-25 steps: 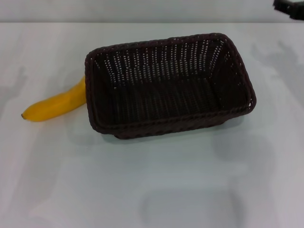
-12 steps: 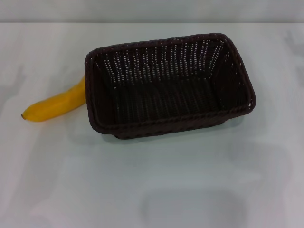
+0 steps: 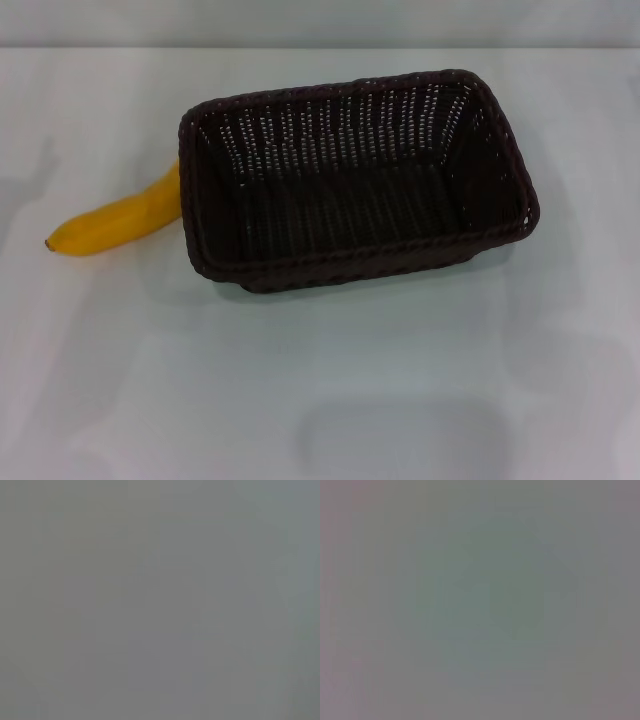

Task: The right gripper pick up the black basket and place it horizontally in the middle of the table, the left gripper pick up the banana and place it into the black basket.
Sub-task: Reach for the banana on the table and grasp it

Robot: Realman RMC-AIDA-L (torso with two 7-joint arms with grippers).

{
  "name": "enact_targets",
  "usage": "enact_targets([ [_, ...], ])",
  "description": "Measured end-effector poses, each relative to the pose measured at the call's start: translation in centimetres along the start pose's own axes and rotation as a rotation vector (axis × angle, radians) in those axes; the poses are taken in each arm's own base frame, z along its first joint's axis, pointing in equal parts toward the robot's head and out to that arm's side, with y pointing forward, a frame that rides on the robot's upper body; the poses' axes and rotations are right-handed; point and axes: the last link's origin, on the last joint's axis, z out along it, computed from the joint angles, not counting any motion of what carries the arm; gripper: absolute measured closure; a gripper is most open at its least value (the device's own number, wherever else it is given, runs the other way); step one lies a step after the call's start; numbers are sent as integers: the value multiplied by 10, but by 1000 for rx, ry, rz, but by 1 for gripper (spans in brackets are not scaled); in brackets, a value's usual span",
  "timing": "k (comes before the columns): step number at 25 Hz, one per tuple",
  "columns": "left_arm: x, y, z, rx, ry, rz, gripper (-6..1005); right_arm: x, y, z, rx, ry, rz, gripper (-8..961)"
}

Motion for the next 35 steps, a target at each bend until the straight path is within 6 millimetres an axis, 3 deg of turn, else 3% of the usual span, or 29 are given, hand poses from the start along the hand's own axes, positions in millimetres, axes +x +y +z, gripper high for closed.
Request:
enact_targets([
  [14,18,7,1,-71,100,-7,122,5,16,-32,-238,-138,153,153],
  [23,16,20,25,-150,-129,52,123,8,13,-41,-245,-151,164,153],
  [35,46,12,31,-96,-427,80,123,9,12,-42,-245,-143,164,154],
])
